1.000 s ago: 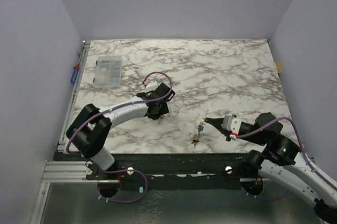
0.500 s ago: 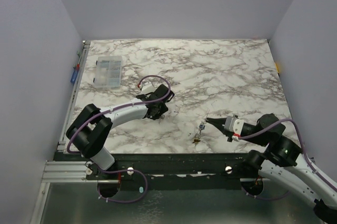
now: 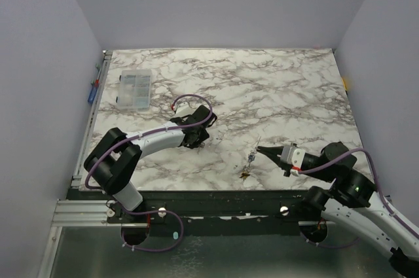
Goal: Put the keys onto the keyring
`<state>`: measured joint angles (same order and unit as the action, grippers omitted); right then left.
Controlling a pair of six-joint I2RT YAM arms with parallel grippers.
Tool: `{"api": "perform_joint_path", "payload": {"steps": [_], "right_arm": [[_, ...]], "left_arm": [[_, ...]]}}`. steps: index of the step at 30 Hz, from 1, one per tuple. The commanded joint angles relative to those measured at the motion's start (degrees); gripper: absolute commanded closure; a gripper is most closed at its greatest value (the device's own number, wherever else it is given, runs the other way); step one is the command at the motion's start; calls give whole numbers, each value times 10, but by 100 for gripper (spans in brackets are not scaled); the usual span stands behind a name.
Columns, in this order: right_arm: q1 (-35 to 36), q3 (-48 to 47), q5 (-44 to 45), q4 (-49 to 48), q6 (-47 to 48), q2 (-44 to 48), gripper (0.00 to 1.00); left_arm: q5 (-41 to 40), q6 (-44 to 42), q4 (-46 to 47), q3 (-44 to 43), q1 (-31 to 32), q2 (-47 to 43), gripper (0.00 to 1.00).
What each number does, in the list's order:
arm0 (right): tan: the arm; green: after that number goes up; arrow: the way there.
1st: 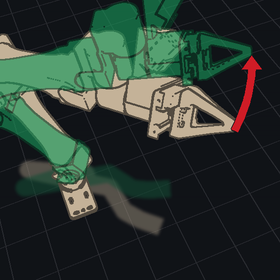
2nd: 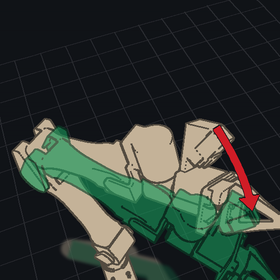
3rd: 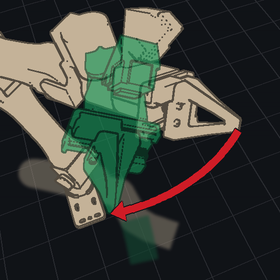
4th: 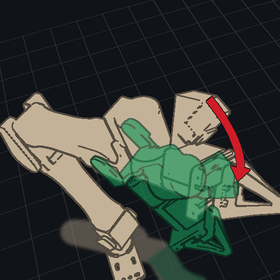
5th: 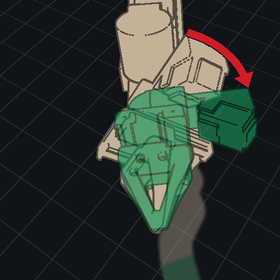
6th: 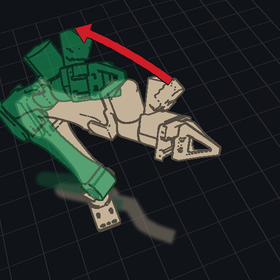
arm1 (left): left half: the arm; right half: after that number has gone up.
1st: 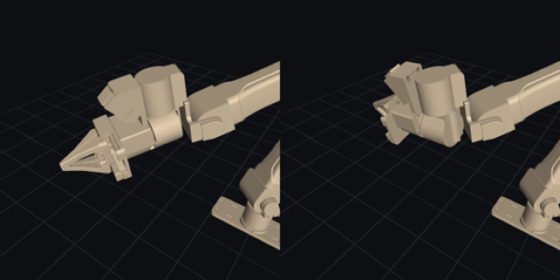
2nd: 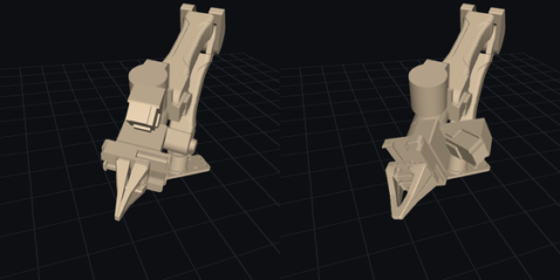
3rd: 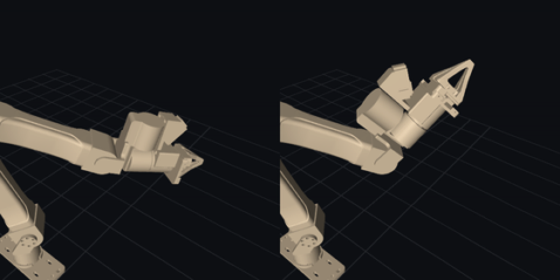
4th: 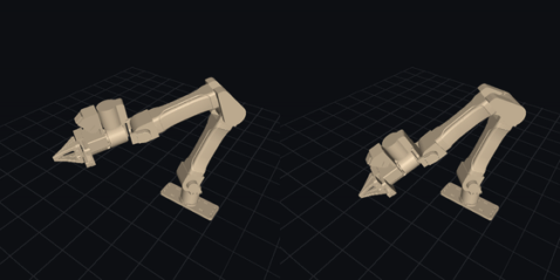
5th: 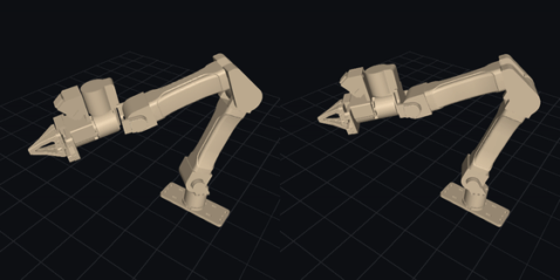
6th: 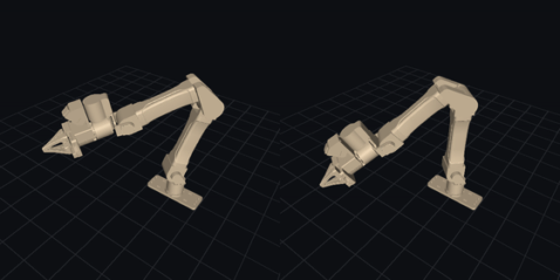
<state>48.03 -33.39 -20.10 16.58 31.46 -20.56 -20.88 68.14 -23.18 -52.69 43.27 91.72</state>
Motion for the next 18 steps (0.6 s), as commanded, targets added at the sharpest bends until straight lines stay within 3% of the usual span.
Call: {"api": "perform_joint_path", "payload": {"steps": [1,11,18], "right_arm": [[2,-1,2,-11,-7,8,99],[2,0,2,-9,-7,11,99],[2,2,-1,-10,-8,11,99]], "left_arm": [[-5,20,5,6,3,11,60],[-7,27,8,12,4,11,61],[-22,15,-1,1,8,-21,48]]}}
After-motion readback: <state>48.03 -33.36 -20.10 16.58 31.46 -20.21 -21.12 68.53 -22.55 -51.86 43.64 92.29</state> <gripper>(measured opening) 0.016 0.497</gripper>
